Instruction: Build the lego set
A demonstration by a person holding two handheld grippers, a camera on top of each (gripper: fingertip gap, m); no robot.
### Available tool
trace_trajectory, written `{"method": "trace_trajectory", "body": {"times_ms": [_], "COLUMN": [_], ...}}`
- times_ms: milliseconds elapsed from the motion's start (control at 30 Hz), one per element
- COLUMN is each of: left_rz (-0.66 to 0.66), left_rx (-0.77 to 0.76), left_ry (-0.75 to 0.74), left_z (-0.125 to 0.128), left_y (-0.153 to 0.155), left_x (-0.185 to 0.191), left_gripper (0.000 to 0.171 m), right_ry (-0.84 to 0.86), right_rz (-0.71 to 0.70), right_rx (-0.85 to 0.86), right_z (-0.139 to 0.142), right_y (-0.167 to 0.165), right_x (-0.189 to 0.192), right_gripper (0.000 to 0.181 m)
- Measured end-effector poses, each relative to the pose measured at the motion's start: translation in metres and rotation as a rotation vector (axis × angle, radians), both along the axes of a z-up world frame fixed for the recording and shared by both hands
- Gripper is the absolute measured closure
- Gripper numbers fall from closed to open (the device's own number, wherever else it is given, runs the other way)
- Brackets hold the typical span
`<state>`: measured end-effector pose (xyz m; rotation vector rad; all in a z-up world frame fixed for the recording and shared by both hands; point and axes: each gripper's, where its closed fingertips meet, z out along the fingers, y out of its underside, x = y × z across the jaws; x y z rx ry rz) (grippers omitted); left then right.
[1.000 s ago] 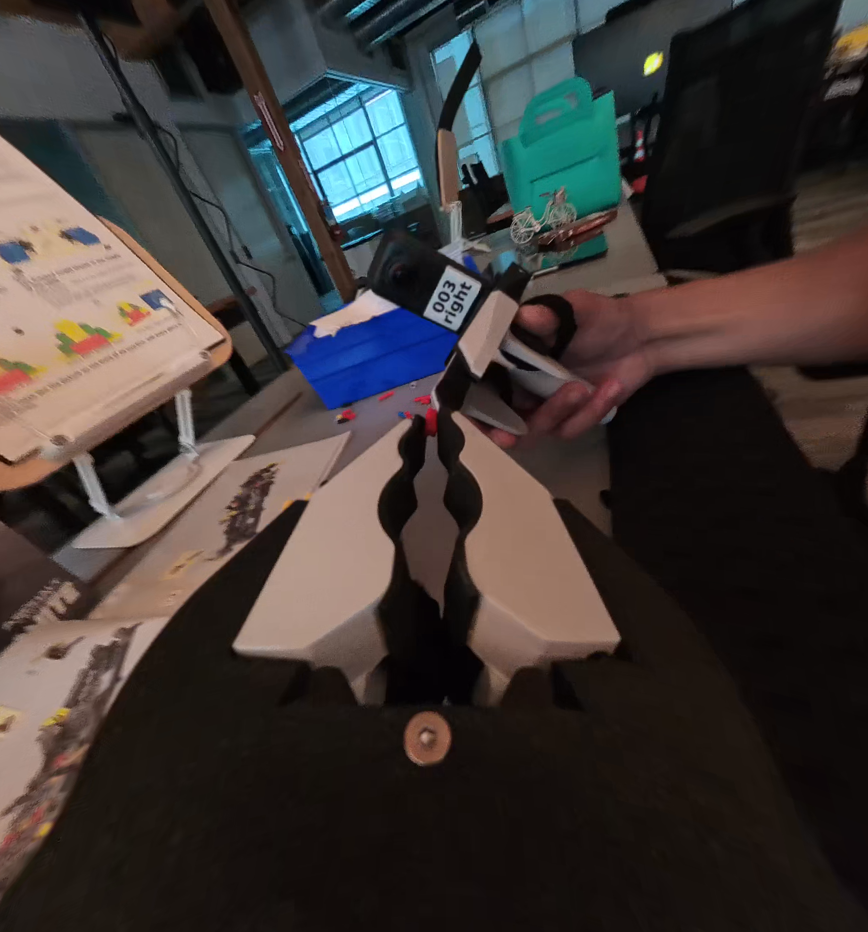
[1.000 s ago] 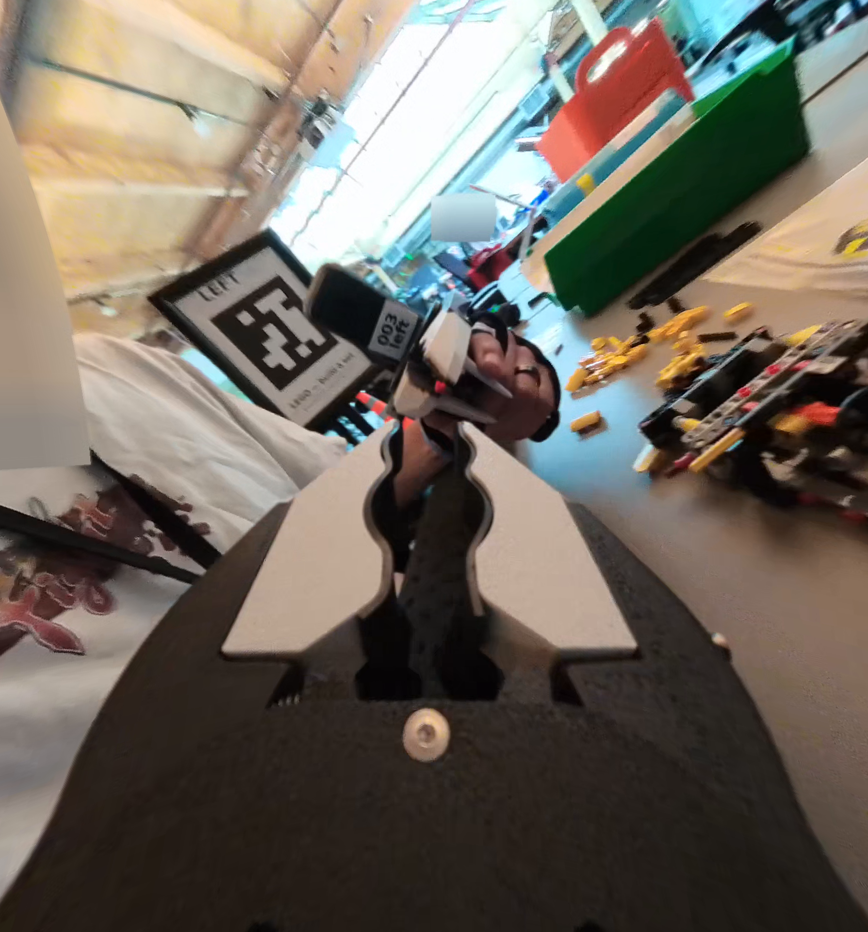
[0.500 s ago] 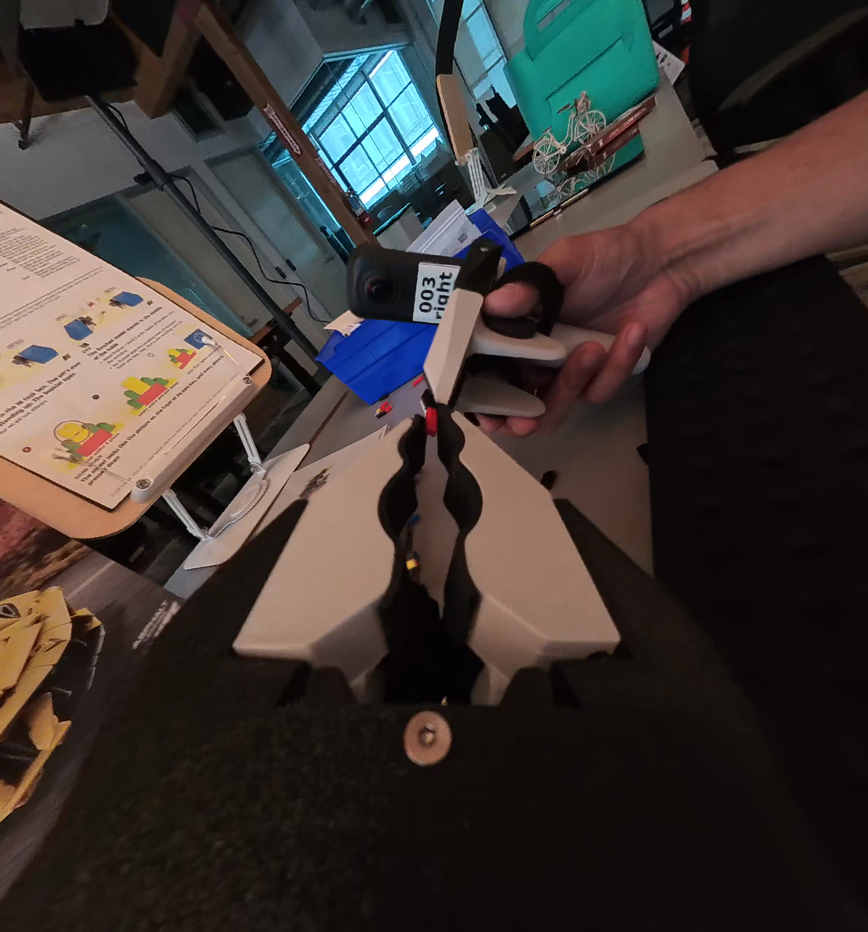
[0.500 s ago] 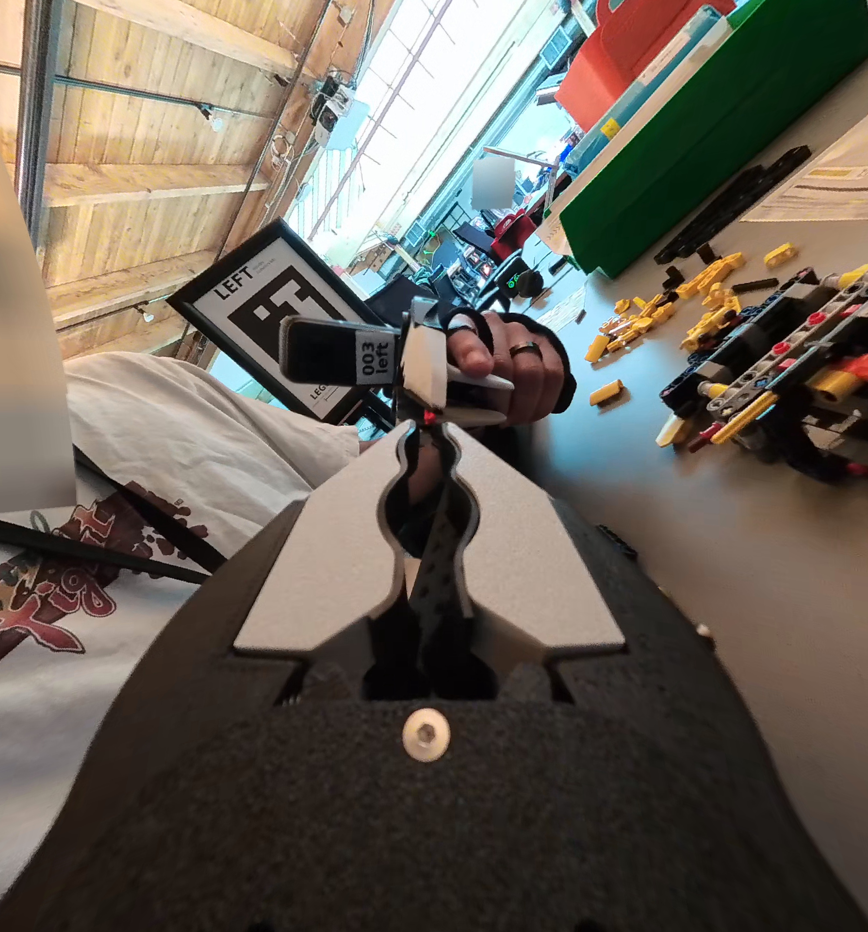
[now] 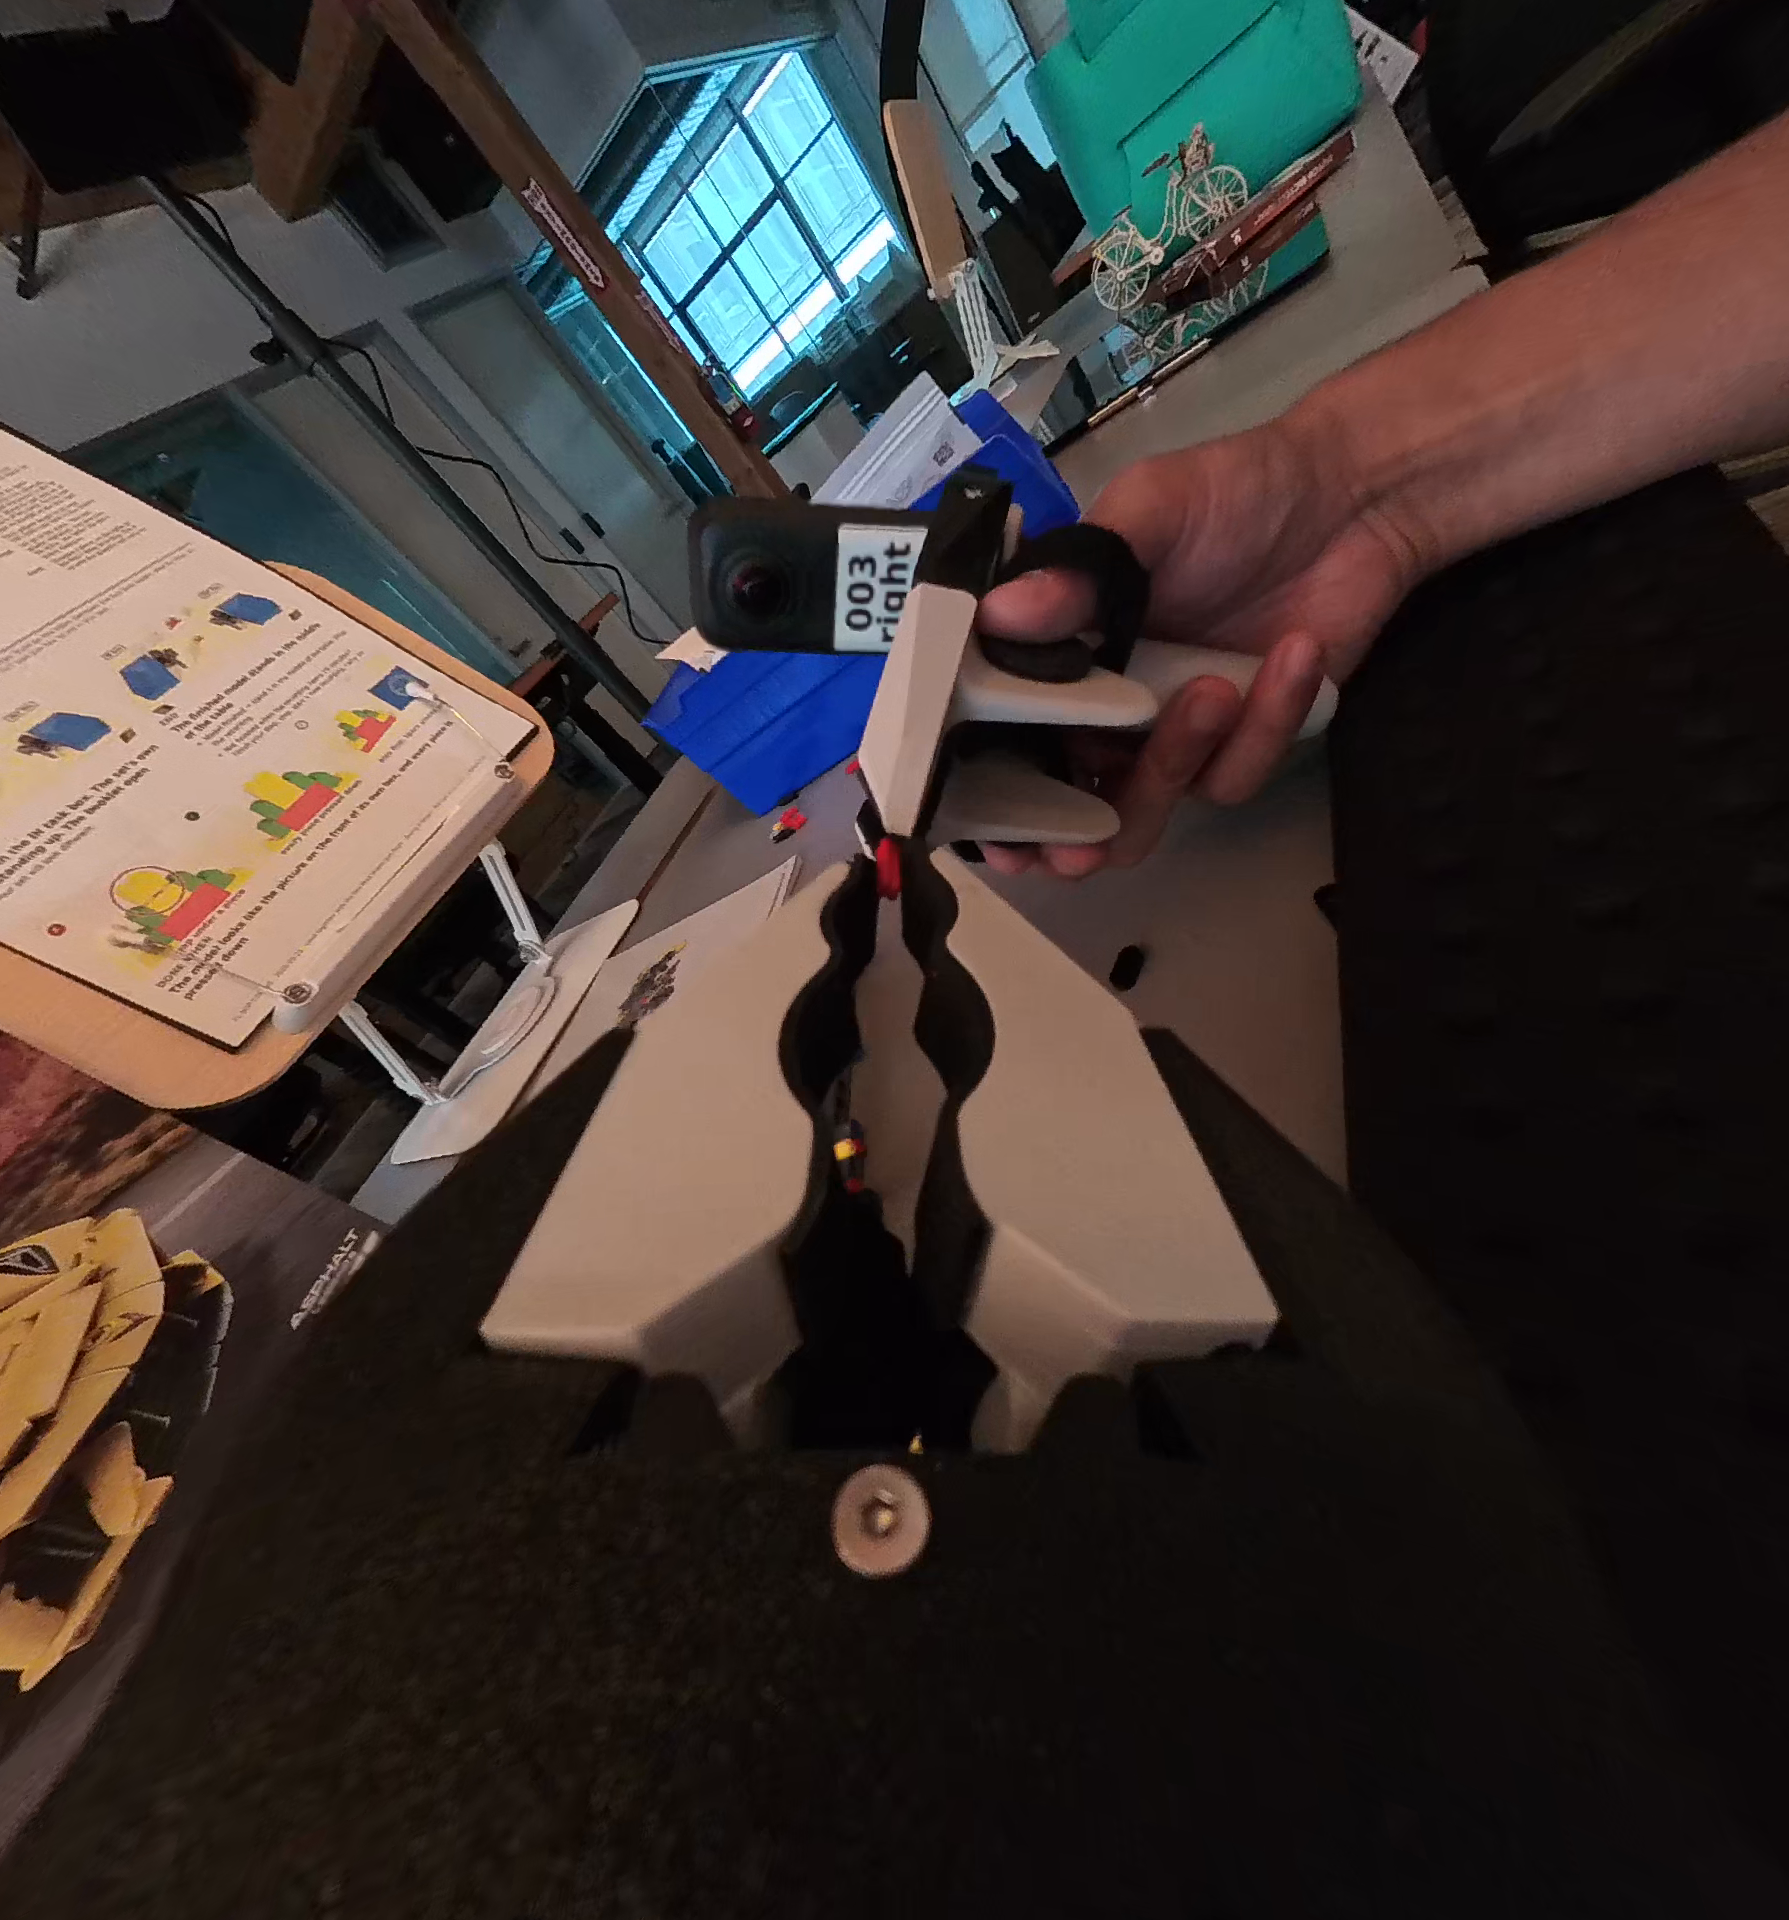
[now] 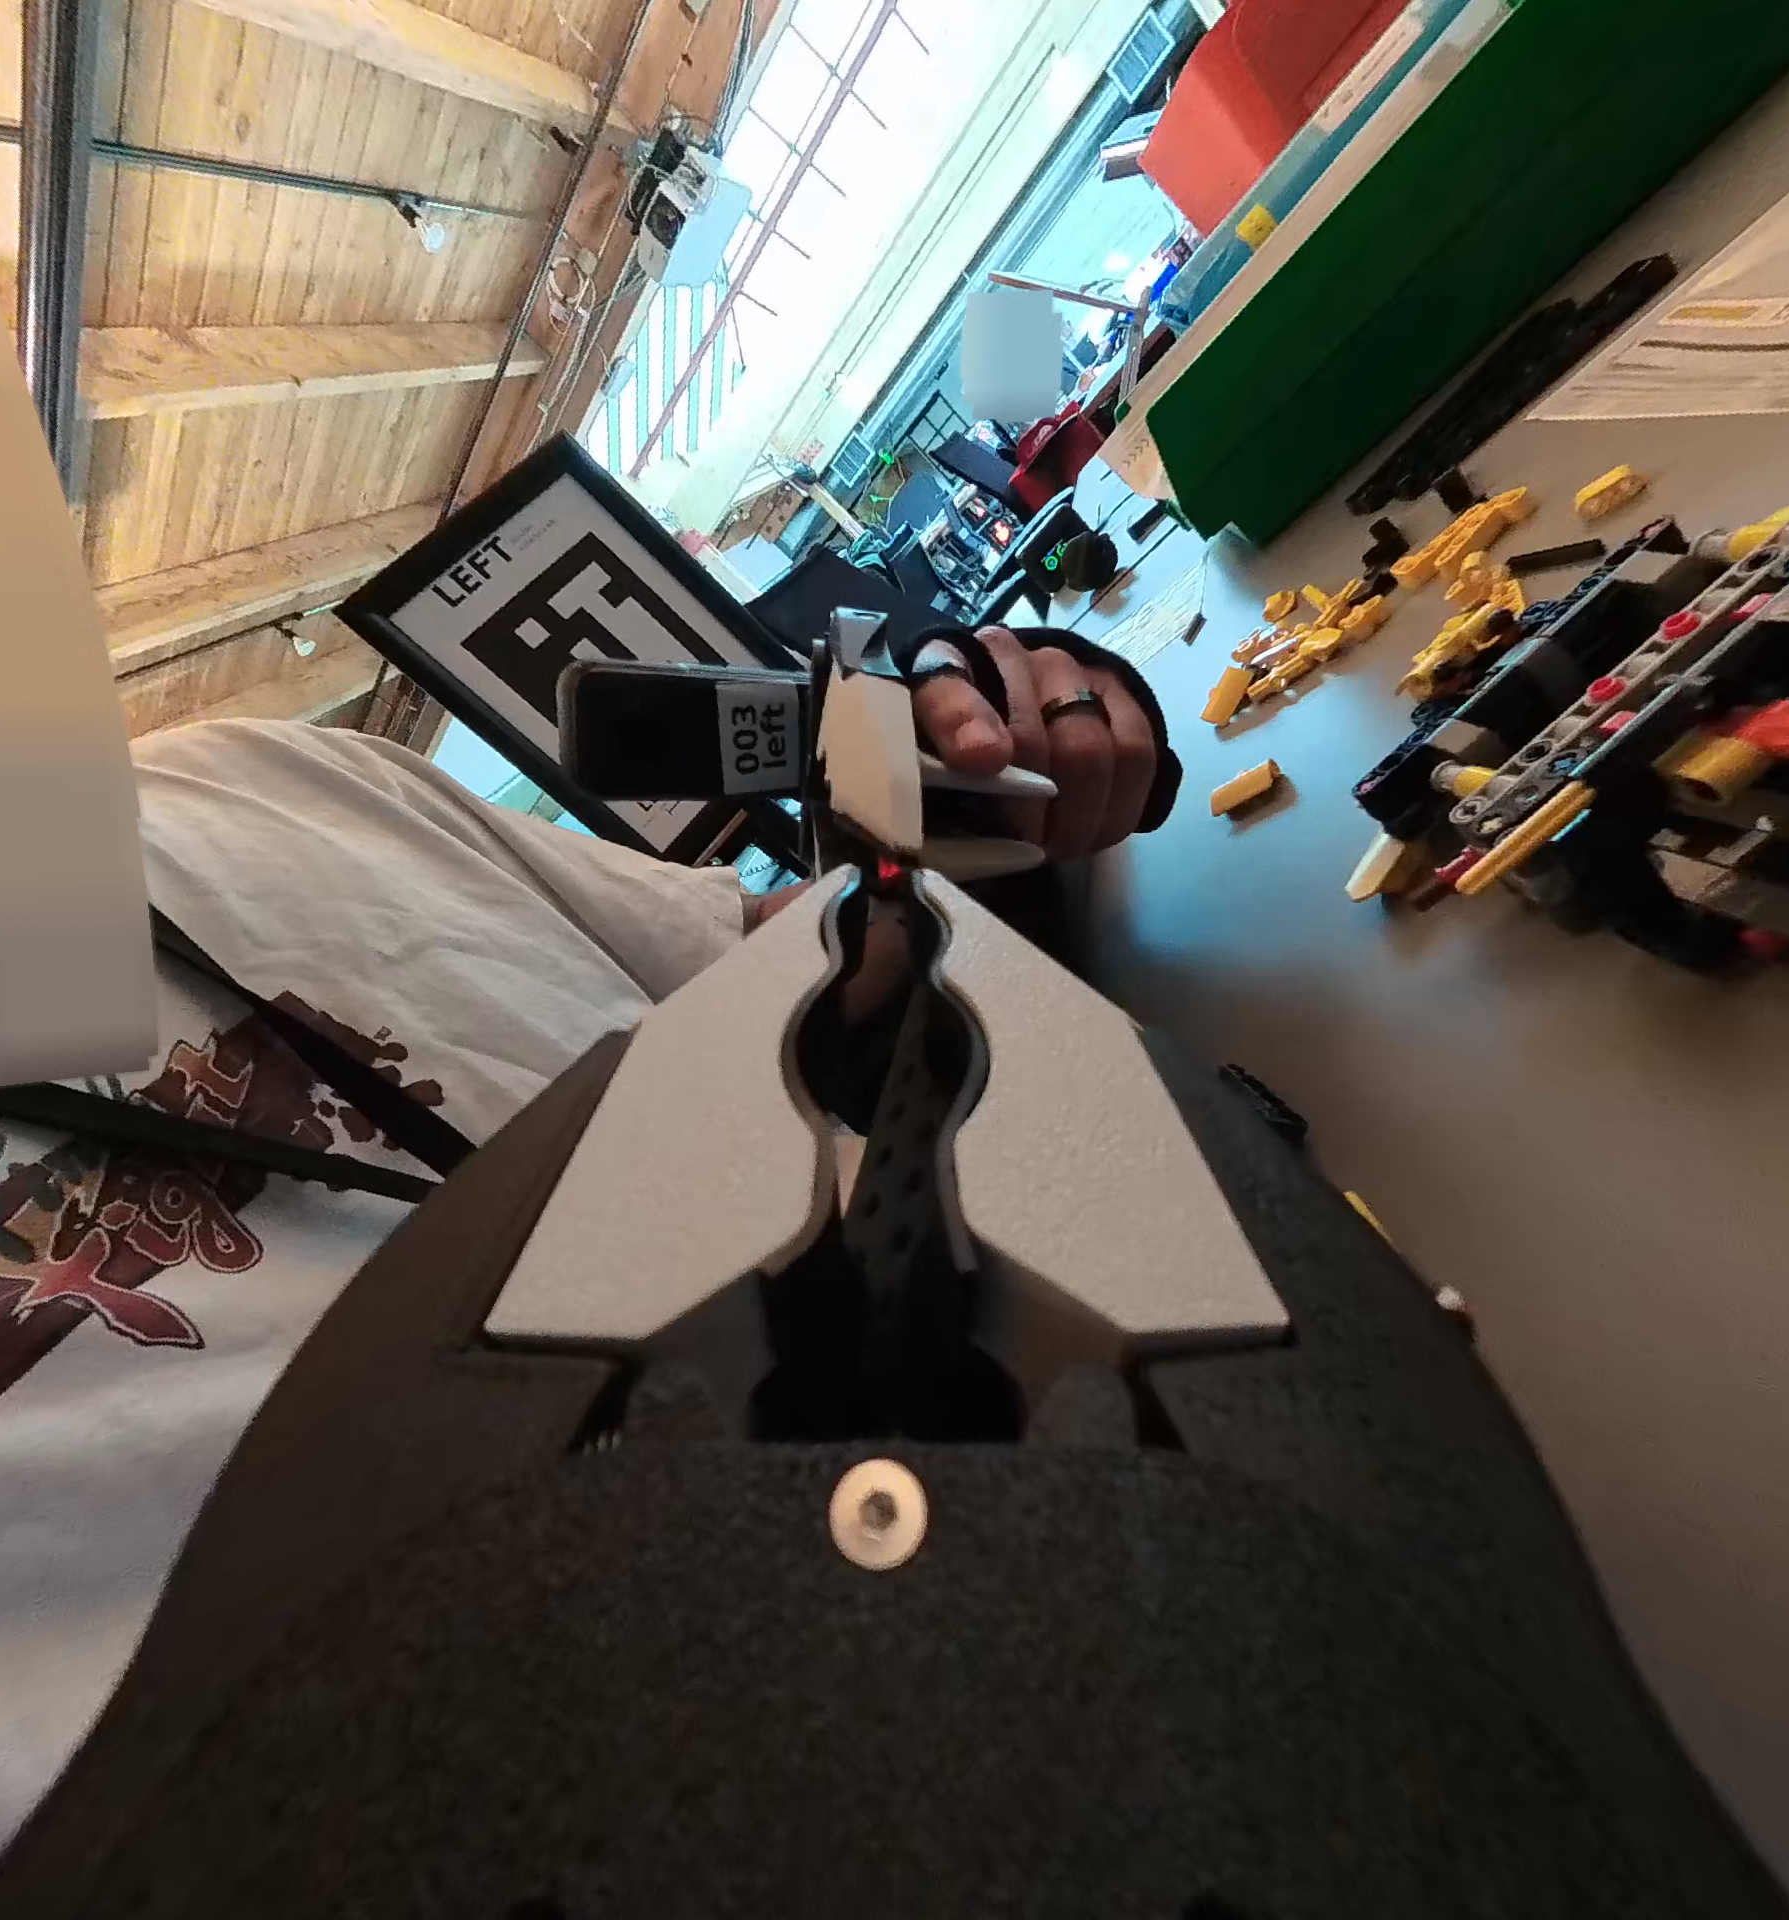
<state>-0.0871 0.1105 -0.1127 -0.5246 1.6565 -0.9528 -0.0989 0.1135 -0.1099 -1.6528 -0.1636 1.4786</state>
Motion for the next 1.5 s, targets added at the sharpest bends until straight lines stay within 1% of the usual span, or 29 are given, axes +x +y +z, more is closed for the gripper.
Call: {"method": "trace_trajectory", "body": {"times_ms": [167,300,500,867,1000,1033,1067,1100,1167,1233,1267,1333,1400,1500], "left_rz": [-0.007,-0.007,-0.001,-0.042,-0.054,-0.030,-0.006,0.008,0.015,0.016,0.026,0.040,0.040,0.068], "left_rx": [0.001,0.012,0.031,-0.036,-0.087,-0.115,-0.147,-0.192,-0.298,-0.370,-0.383,-0.375,-0.369,-0.331], "left_ry": [-0.012,-0.011,-0.007,0.017,0.057,0.057,0.065,0.081,0.115,0.154,0.172,0.175,0.198,0.230], "left_z": [0.002,0.001,-0.001,0.003,0.003,0.005,0.006,0.007,0.009,0.007,0.004,0.003,-0.002,-0.012], "left_y": [-0.002,-0.003,-0.003,-0.009,-0.008,-0.002,0.005,0.012,0.020,0.024,0.026,0.027,0.025,0.026], "left_x": [-0.001,-0.001,-0.001,-0.005,-0.006,-0.005,-0.004,-0.003,-0.003,-0.001,0.001,0.003,0.004,0.006], "left_gripper": [0.170,0.170,0.170,0.170,0.170,0.170,0.170,0.170,0.170,0.170,0.170,0.170,0.170,0.170], "right_ry": [0.012,0.061,0.039,0.069,0.061,0.033,-0.031,-0.156,-0.503,-0.796,-0.908,-1.095,-1.172,-1.157], "right_rz": [0.008,0.026,0.022,0.068,0.064,0.047,0.017,-0.027,-0.066,-0.030,-0.002,0.028,0.033,0.044], "right_rx": [0.012,-0.019,-0.027,-0.030,-0.017,0.004,0.033,0.059,0.085,0.063,0.044,0.028,0.036,-0.060], "right_z": [0.002,0.002,-0.001,0.002,0.003,0.004,0.004,-0.001,-0.022,-0.042,-0.052,-0.069,-0.083,-0.103], "right_y": [-0.002,-0.002,-0.002,-0.008,-0.008,-0.008,-0.011,-0.014,-0.029,-0.048,-0.055,-0.060,-0.056,-0.049], "right_x": [-0.001,0.000,0.000,-0.002,-0.003,0.000,0.006,0.012,0.024,0.033,0.039,0.054,0.063,0.067], "right_gripper": [0.175,0.176,0.178,0.179,0.178,0.176,0.176,0.176,0.173,0.173,0.173,0.172,0.171,0.165]}}
